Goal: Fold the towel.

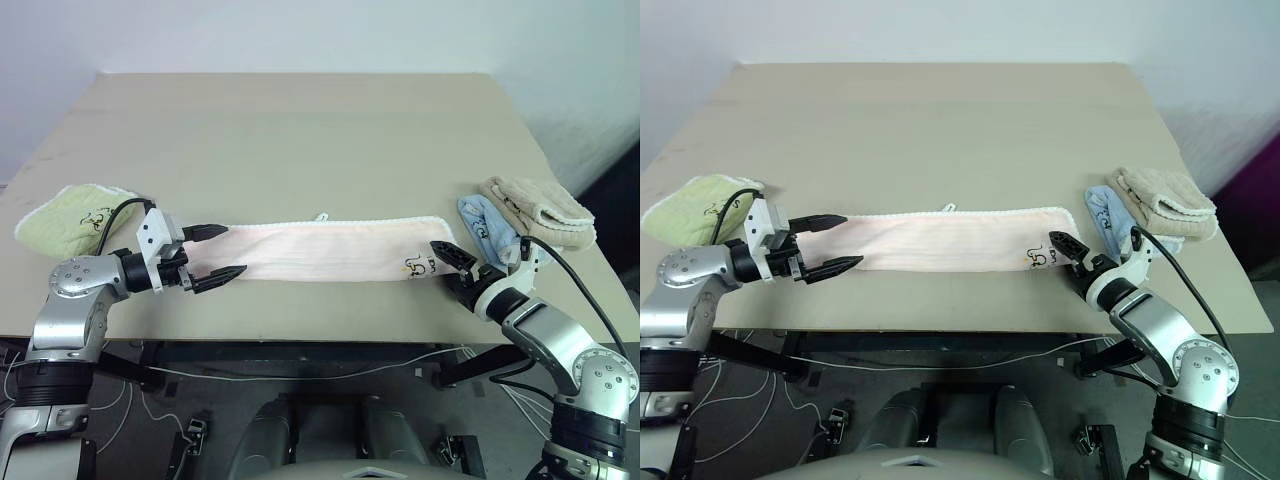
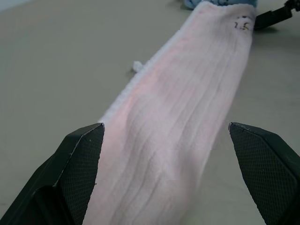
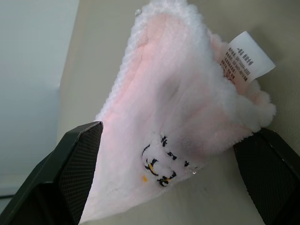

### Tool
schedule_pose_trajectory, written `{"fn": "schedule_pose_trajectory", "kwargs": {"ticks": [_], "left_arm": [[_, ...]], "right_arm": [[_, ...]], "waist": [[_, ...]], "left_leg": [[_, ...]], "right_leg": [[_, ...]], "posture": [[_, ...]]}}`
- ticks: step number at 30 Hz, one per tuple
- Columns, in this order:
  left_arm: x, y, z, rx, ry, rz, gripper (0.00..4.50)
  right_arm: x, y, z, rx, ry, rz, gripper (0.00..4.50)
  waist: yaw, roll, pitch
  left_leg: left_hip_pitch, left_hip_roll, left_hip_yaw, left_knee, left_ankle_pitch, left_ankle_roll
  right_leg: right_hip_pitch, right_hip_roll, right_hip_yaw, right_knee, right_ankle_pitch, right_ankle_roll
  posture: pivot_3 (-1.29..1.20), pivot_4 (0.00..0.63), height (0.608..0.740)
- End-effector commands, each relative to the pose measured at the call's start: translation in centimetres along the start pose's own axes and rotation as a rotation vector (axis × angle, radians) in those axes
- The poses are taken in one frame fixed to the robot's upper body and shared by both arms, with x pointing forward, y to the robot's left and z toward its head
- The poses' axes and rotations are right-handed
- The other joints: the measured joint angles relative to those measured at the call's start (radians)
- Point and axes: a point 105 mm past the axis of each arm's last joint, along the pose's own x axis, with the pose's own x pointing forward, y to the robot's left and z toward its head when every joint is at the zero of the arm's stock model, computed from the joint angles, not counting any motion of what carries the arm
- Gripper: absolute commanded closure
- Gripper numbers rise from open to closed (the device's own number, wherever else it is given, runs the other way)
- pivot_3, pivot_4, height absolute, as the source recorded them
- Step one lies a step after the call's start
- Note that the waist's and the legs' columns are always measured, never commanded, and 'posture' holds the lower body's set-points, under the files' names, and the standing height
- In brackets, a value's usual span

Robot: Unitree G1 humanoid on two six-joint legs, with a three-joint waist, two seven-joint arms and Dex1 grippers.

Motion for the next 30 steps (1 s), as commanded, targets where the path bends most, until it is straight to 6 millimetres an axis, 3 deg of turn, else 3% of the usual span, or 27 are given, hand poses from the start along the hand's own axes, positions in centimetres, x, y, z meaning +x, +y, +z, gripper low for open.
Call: {"fn": "schedule_pose_trajectory", "kwargs": {"ticks": [1,3,14,22,30], "left_arm": [[-0.1,-0.1,1.1,0.034,-0.021,-0.010,0.05],[0.1,-0.2,1.0,0.034,-0.022,-0.013,0.05],[0.6,-0.3,0.6,0.023,-0.027,-0.021,0.05],[0.9,-0.2,0.3,0.017,-0.030,-0.017,0.05],[1.4,0.0,-0.1,0.015,-0.031,-0.019,0.05]], "right_arm": [[0.3,-1.3,0.5,0.052,-0.058,-0.086,0.19],[0.2,-1.3,0.5,0.066,-0.075,-0.098,0.56],[-0.6,-0.4,1.5,0.070,-0.135,-0.076,4.37],[-2.4,-0.2,4.0,-0.009,-0.193,-0.074,4.44],[-4.3,3.5,7.0,-0.278,-0.225,0.048,4.44]], "waist": [[0.000,-0.001,-0.001],[0.000,-0.001,-0.001],[0.003,0.000,0.000],[0.006,0.001,0.000],[0.005,0.002,0.001]], "left_leg": [[0.000,0.000,0.000,0.000,0.000,0.000],[0.000,0.000,0.000,0.000,0.000,0.000],[-0.001,0.000,0.000,0.000,0.000,0.000],[-0.001,-0.001,0.000,0.000,0.000,0.000],[-0.002,0.000,0.000,0.000,0.000,0.000]], "right_leg": [[0.000,0.000,0.000,0.000,0.000,0.000],[0.000,0.000,0.000,0.000,0.000,0.000],[-0.001,0.000,0.000,0.000,0.000,0.000],[-0.001,0.000,0.000,-0.001,0.000,0.000],[-0.001,0.000,0.000,-0.001,0.000,0.000]], "posture": [[0.00,0.150,0.740],[0.00,0.150,0.740],[0.00,0.150,0.740],[0.00,0.150,0.740],[0.00,0.150,0.740]]}}
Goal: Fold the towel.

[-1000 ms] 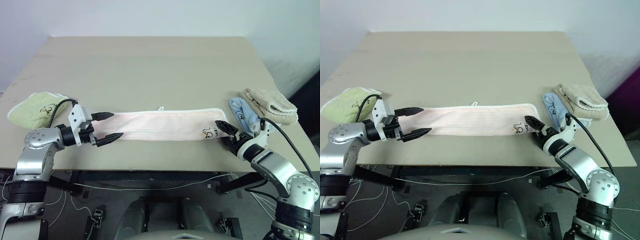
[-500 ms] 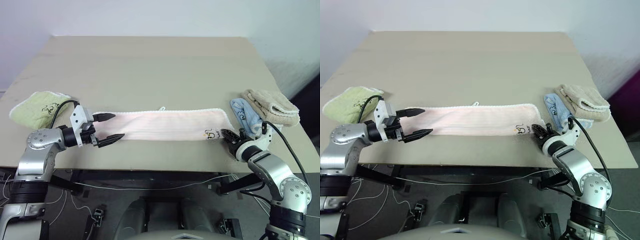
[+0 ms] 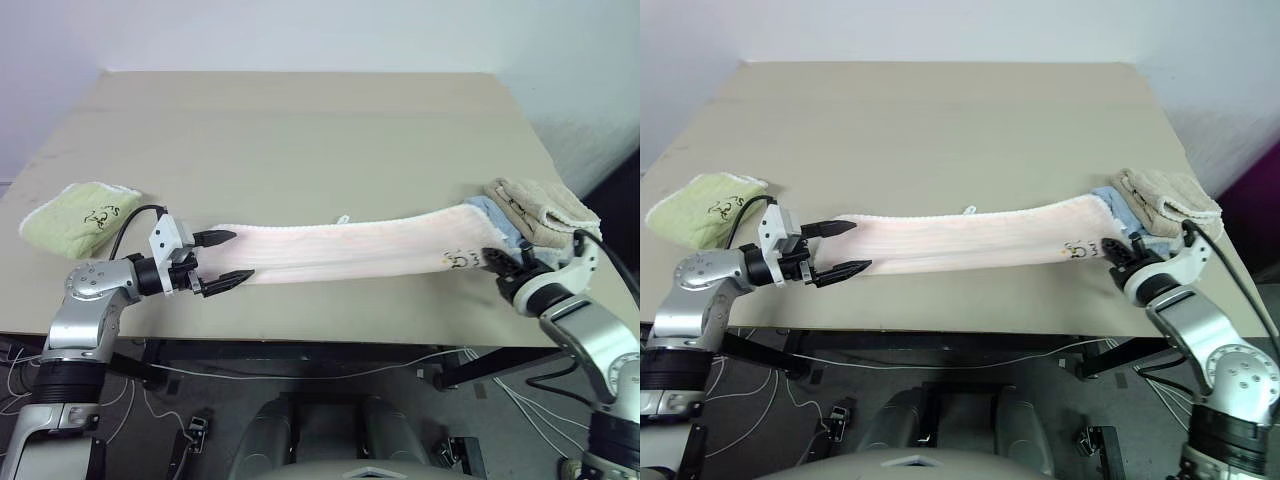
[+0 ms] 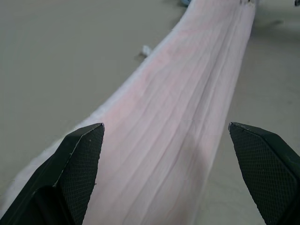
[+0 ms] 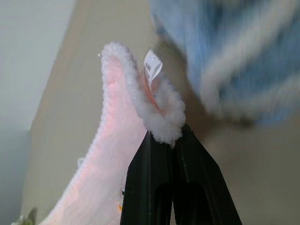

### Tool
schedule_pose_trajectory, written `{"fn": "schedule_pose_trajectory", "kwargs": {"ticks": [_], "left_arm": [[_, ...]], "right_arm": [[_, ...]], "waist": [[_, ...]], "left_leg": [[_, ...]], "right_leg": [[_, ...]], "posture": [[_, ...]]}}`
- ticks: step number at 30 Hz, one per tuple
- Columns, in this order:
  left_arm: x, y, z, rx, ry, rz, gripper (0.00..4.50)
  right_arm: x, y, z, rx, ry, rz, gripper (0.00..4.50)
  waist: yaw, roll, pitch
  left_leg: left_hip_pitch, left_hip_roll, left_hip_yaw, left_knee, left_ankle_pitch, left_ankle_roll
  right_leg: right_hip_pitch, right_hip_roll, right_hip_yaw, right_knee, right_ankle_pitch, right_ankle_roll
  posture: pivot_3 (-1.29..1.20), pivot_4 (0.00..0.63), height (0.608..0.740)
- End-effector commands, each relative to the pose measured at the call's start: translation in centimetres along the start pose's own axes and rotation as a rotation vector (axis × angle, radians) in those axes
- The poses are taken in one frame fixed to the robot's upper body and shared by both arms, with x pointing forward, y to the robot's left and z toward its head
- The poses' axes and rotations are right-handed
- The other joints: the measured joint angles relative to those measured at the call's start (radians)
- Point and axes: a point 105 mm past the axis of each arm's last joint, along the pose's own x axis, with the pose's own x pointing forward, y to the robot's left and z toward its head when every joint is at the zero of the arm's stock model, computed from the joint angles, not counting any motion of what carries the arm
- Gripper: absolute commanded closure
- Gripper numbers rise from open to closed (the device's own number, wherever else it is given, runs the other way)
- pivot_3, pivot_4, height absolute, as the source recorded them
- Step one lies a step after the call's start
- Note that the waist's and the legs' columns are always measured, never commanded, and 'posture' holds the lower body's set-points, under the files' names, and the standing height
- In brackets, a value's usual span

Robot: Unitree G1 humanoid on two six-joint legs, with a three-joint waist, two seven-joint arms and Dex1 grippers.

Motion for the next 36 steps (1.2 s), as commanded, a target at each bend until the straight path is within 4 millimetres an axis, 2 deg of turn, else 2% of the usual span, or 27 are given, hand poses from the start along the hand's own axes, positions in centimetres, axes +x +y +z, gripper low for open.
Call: {"fn": "schedule_pose_trajectory", "kwargs": {"ticks": [1,4,8,10,15,19,24,35,36], "left_arm": [[0.3,0.5,1.0,0.048,-0.026,0.003,0.05],[0.5,0.5,1.1,0.050,-0.030,-0.001,0.05],[0.7,0.4,1.1,0.052,-0.034,-0.004,0.05],[0.8,0.3,1.2,0.051,-0.038,-0.002,0.05],[1.2,-0.1,1.2,0.043,-0.057,0.001,0.05],[1.8,-0.5,1.3,0.040,-0.072,0.000,0.05],[1.8,-1.0,1.2,0.034,-0.079,0.009,0.05],[1.6,-1.6,0.9,0.019,-0.074,0.021,0.05],[1.6,-1.6,0.9,0.019,-0.073,0.020,0.05]], "right_arm": [[-0.8,3.3,1.2,-0.196,-0.008,0.134,4.44],[-0.6,4.8,-0.9,-0.476,0.106,0.186,4.44],[-0.1,5.8,-2.8,-0.736,0.215,0.249,4.44],[0.4,6.9,-4.5,-0.899,0.281,0.313,4.44],[2.2,9.4,-8.4,-1.122,0.368,0.476,4.44],[4.1,11.1,-11.6,-1.205,0.419,0.574,4.44],[5.0,11.0,-14.1,-1.258,0.480,0.622,4.44],[4.9,10.8,-15.5,-1.250,0.521,0.666,4.44],[4.7,10.9,-15.6,-1.235,0.528,0.678,4.25]], "waist": [[0.000,0.000,0.000],[0.000,0.000,0.000],[-0.002,0.000,0.000],[-0.001,0.000,0.000],[-0.001,0.000,0.000],[-0.001,0.000,0.000],[0.004,0.000,0.000],[0.001,0.000,0.000],[0.001,0.000,0.000]], "left_leg": [[0.000,0.000,0.000,0.000,0.000,0.000],[0.000,0.000,0.000,0.000,0.000,0.000],[0.000,0.001,0.000,0.000,0.000,0.000],[0.000,0.001,0.000,0.000,0.000,0.000],[-0.001,0.001,-0.001,0.000,0.000,0.000],[-0.001,0.001,-0.001,0.000,0.000,0.000],[-0.003,-0.001,-0.002,-0.001,0.000,0.000],[-0.003,-0.001,-0.002,-0.001,0.000,0.000],[-0.003,-0.001,-0.002,-0.001,0.000,0.000]], "right_leg": [[0.000,0.000,0.000,0.000,0.000,0.000],[0.000,0.000,0.000,-0.001,0.000,0.000],[0.000,0.000,-0.001,-0.001,0.000,0.000],[0.000,0.000,0.000,-0.001,0.000,0.000],[0.000,0.000,-0.001,-0.002,0.000,0.000],[-0.001,0.000,-0.001,-0.003,0.000,0.000],[-0.002,-0.002,-0.002,-0.005,0.000,0.000],[-0.002,-0.002,-0.002,-0.005,0.000,0.000],[-0.002,-0.002,-0.002,-0.005,0.000,0.000]], "posture": [[0.00,0.150,0.740],[0.00,0.150,0.740],[0.00,0.150,0.740],[0.00,0.150,0.740],[0.00,0.150,0.740],[0.00,0.150,0.740],[0.00,0.150,0.740],[0.00,0.150,0.740],[0.00,0.150,0.740]]}}
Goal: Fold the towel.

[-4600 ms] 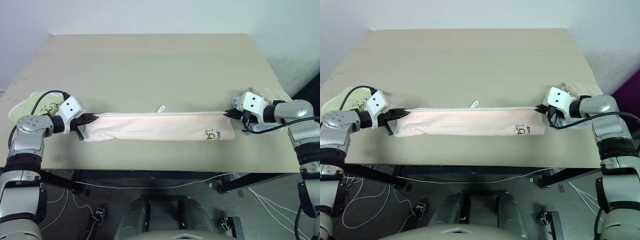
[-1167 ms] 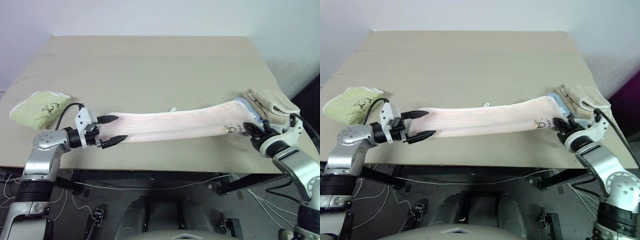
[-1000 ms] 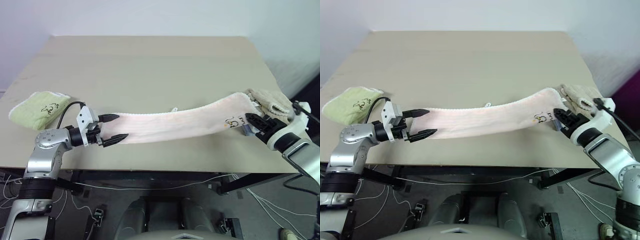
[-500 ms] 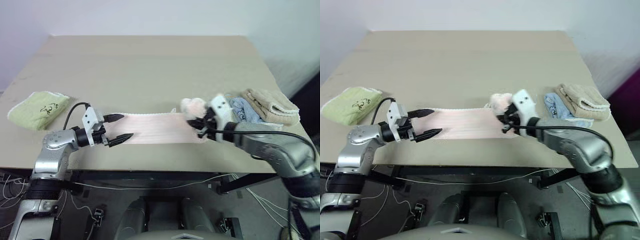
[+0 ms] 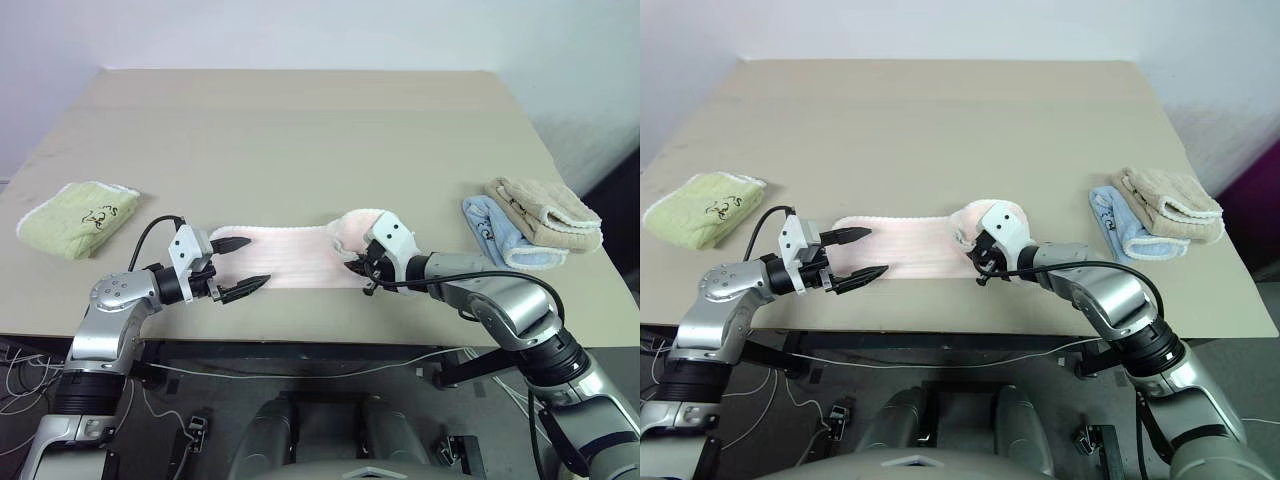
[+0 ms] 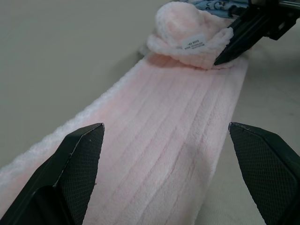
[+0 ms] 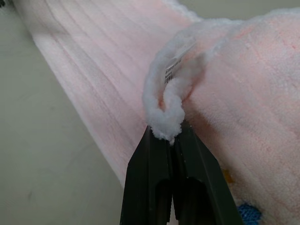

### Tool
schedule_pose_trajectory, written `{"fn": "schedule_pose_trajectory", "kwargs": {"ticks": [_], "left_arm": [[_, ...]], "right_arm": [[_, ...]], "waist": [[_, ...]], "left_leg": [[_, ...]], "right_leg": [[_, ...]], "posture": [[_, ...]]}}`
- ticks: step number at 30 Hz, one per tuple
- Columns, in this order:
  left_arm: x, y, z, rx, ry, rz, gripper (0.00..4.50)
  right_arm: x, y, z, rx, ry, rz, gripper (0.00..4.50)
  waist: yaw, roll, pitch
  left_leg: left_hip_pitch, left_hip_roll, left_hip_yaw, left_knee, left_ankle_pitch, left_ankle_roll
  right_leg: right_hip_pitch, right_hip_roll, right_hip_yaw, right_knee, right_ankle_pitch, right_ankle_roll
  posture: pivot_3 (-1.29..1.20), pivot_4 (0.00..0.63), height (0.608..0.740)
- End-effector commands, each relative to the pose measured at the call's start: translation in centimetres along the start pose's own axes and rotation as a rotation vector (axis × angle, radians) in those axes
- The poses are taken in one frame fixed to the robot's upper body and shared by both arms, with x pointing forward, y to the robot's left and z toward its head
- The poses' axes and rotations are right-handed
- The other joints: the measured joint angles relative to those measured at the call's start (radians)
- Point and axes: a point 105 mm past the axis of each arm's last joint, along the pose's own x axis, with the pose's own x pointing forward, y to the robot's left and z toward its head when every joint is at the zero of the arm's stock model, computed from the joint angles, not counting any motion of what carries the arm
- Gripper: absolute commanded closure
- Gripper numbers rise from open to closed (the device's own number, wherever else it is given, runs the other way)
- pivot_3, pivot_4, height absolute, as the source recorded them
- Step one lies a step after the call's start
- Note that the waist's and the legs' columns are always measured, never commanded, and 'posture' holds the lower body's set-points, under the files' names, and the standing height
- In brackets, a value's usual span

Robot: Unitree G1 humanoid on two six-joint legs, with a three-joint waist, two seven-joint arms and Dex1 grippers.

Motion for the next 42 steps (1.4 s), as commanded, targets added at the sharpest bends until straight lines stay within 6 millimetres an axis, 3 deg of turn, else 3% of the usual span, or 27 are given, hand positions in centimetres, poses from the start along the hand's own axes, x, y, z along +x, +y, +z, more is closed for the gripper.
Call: {"fn": "schedule_pose_trajectory", "kwargs": {"ticks": [1,5,9,13,16,19,23,29,33,36,40,42], "left_arm": [[0.0,0.0,1.2,0.036,-0.030,-0.002,0.05],[0.0,0.1,1.2,0.038,-0.029,-0.003,0.05],[-0.2,0.2,1.2,0.033,-0.030,0.006,0.05],[-0.6,0.2,1.2,0.007,-0.044,0.035,0.05],[-0.7,0.3,1.3,-0.018,-0.064,0.056,0.05],[-0.7,0.2,1.4,-0.033,-0.076,0.072,0.05],[-0.8,0.0,1.5,-0.037,-0.074,0.085,0.05],[-1.9,-0.5,1.9,-0.065,-0.086,0.132,0.05],[-2.8,-1.3,2.1,-0.116,-0.100,0.180,0.05],[-3.4,-1.8,2.3,-0.174,-0.125,0.227,0.05],[-4.3,-2.4,1.2,-0.327,-0.107,0.391,0.05],[-4.5,-3.0,1.0,-0.378,-0.104,0.431,0.05]], "right_arm": [[-0.5,0.6,1.4,-0.005,-0.056,0.034,4.02],[-1.5,0.5,2.4,0.000,-0.104,0.039,2.85],[-4.2,-0.9,4.7,-0.019,-0.215,0.005,1.51],[-6.2,-3.1,5.8,0.021,-0.283,-0.062,1.51],[-5.9,-4.9,5.3,0.037,-0.279,-0.123,2.18],[-4.5,-5.2,4.8,0.040,-0.299,-0.104,3.17],[-1.7,-4.8,2.4,0.001,-0.274,-0.056,4.46],[1.0,-4.2,-2.9,-0.019,-0.168,-0.024,4.46],[1.4,-3.6,-4.1,-0.037,-0.158,-0.011,4.46],[0.9,-2.9,-3.3,-0.082,-0.204,0.018,4.46],[-2.1,-2.2,1.1,-0.178,-0.356,0.083,4.46],[-3.1,-1.9,2.2,-0.201,-0.385,0.107,4.46]], "waist": [[0.000,0.000,0.000],[0.000,0.000,0.000],[0.002,0.000,0.000],[0.001,0.000,0.000],[-0.003,0.000,0.000],[-0.004,0.000,0.000],[-0.003,0.000,0.000],[-0.002,0.000,0.000],[-0.004,0.000,0.000],[-0.003,0.000,0.000],[-0.001,0.001,0.000],[0.000,0.001,0.000]], "left_leg": [[0.000,0.000,0.000,0.000,0.000,0.000],[0.000,0.000,0.000,0.000,0.000,0.000],[0.000,0.000,0.000,0.000,0.000,0.000],[0.000,0.000,0.000,0.000,0.000,0.000],[0.000,0.000,0.000,0.000,0.000,0.000],[0.001,0.000,0.000,-0.001,0.000,0.000],[0.001,0.000,0.001,-0.001,0.000,0.000],[0.001,0.000,0.001,-0.001,0.000,0.000],[0.003,0.001,0.000,-0.001,0.000,0.000],[0.003,0.001,0.000,-0.001,0.000,0.000],[0.002,0.000,0.000,-0.001,0.000,0.000],[0.002,0.000,0.000,-0.001,0.000,0.000]], "right_leg": [[0.000,0.000,0.000,0.000,0.000,0.000],[0.000,0.000,0.000,0.000,0.000,0.000],[0.000,0.000,0.000,0.000,0.000,0.000],[0.001,0.000,0.000,0.000,0.000,0.000],[0.001,0.000,0.000,0.000,0.000,0.000],[0.000,0.000,0.000,0.000,0.000,0.000],[0.000,0.000,0.000,0.000,0.000,0.000],[0.000,0.000,0.000,0.000,0.000,0.000],[0.002,0.001,0.000,0.000,0.000,0.000],[0.002,0.001,0.000,0.000,0.000,0.000],[0.002,0.000,0.000,0.000,0.000,0.000],[0.002,0.000,0.001,0.000,0.000,0.000]], "posture": [[0.00,0.150,0.740],[0.00,0.150,0.740],[0.00,0.150,0.740],[0.00,0.150,0.740],[0.00,0.150,0.740],[0.00,0.150,0.740],[0.00,0.150,0.740],[0.00,0.150,0.740],[0.00,0.150,0.740],[0.00,0.150,0.740],[0.00,0.150,0.740],[0.00,0.150,0.740]]}}
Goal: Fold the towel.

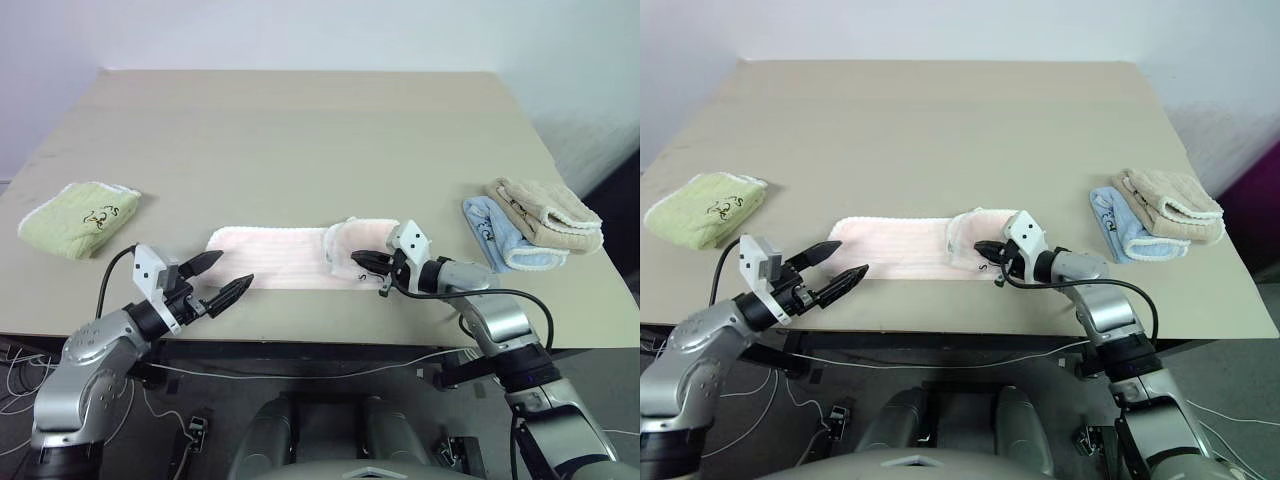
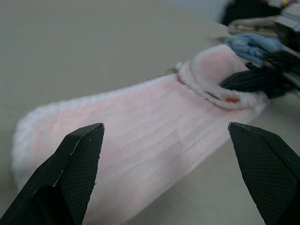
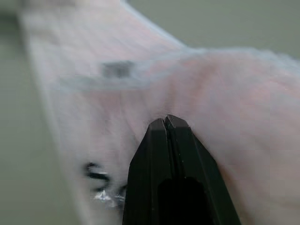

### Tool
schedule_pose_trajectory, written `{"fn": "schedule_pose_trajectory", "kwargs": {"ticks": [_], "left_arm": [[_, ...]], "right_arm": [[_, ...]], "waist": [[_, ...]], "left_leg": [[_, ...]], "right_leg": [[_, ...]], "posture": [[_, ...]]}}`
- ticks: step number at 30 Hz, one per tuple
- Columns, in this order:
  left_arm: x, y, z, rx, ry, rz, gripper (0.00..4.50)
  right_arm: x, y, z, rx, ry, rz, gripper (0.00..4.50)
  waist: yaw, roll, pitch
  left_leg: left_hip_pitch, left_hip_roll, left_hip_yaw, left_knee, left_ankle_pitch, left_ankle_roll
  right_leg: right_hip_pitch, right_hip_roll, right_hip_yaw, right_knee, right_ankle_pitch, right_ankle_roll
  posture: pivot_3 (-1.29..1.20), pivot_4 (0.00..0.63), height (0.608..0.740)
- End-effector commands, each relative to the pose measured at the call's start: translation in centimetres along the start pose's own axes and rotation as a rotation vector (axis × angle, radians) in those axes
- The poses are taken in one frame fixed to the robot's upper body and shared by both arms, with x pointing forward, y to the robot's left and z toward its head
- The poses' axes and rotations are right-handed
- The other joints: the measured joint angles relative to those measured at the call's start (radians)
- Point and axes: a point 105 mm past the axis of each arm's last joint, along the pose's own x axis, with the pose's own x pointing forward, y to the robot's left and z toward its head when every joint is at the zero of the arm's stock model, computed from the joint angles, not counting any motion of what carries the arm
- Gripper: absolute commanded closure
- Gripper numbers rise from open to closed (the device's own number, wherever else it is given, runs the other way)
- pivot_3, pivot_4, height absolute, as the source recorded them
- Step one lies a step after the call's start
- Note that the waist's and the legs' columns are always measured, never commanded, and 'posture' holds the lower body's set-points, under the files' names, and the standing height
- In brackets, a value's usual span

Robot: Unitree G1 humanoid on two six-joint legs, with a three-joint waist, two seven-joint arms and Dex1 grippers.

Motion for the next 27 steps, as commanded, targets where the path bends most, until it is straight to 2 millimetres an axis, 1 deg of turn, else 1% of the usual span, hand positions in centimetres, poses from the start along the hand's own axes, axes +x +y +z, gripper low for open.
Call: {"fn": "schedule_pose_trajectory", "kwargs": {"ticks": [1,4,5,8,10,14,17,19,27], "left_arm": [[-0.8,-0.5,0.8,-0.082,-0.043,0.097,0.05],[-1.4,-1.0,0.7,-0.230,-0.098,0.172,0.02],[-1.5,-1.1,0.8,-0.249,-0.105,0.180,0.02],[-1.7,-1.4,0.3,-0.415,-0.157,0.248,0.02],[-1.7,-1.4,0.0,-0.485,-0.166,0.286,0.02],[-0.9,-0.2,-2.0,-0.685,-0.136,0.439,0.02],[-0.4,0.2,-2.9,-0.743,-0.099,0.490,0.02],[0.3,0.4,-3.2,-0.789,-0.097,0.506,0.02],[2.3,0.6,-3.6,-0.897,-0.056,0.505,0.02]], "right_arm": [[-1.5,-0.1,4.7,-0.090,-0.118,0.042,4.46],[-2.2,-0.3,5.7,-0.126,-0.121,0.064,4.49],[-2.2,-0.3,5.8,-0.130,-0.120,0.067,4.49],[-2.1,-1.2,6.1,-0.155,-0.111,0.057,4.49],[-1.9,-1.4,6.2,-0.161,-0.109,0.059,4.49],[-1.6,-1.8,6.6,-0.184,-0.112,0.061,4.49],[-1.7,-2.1,6.8,-0.194,-0.114,0.055,4.49],[-1.8,-2.4,6.8,-0.200,-0.110,0.043,4.49],[-2.2,-2.3,6.8,-0.209,-0.113,0.016,4.49]], "waist": [[0.001,0.000,0.000],[0.002,0.000,0.000],[0.002,0.000,0.000],[0.002,0.000,0.000],[0.002,0.000,0.000],[0.006,0.000,0.000],[0.005,0.000,0.000],[0.006,0.000,0.000],[0.027,0.002,-0.001]], "left_leg": [[0.000,0.000,0.000,0.000,0.000,0.000],[0.000,0.000,-0.001,0.000,0.000,0.000],[0.000,0.000,-0.001,0.000,0.000,0.000],[0.000,0.000,-0.001,0.000,0.000,0.000],[0.000,0.000,-0.001,0.001,0.000,0.000],[0.000,0.000,-0.001,0.001,0.000,0.000],[0.000,-0.001,-0.001,0.001,0.000,0.000],[0.000,-0.001,-0.001,0.001,0.000,0.000],[0.004,-0.002,-0.001,0.002,0.000,0.000]], "right_leg": [[0.000,0.000,0.000,0.000,0.000,0.000],[0.001,0.000,0.000,0.000,0.000,0.000],[0.001,0.000,0.000,0.000,0.000,0.000],[0.001,0.000,0.000,0.000,0.000,0.000],[0.001,0.000,0.000,-0.001,0.000,0.000],[0.002,0.000,0.000,-0.001,0.000,0.000],[0.002,0.000,-0.001,-0.001,0.000,0.000],[0.002,0.001,-0.001,-0.001,0.000,0.000],[0.007,0.001,-0.002,-0.001,0.000,0.000]], "posture": [[0.00,0.150,0.740],[0.00,0.150,0.740],[0.00,0.150,0.740],[0.00,0.150,0.740],[0.00,0.150,0.740],[0.00,0.150,0.740],[0.00,0.150,0.740],[0.00,0.150,0.740],[0.00,0.150,0.740]]}}
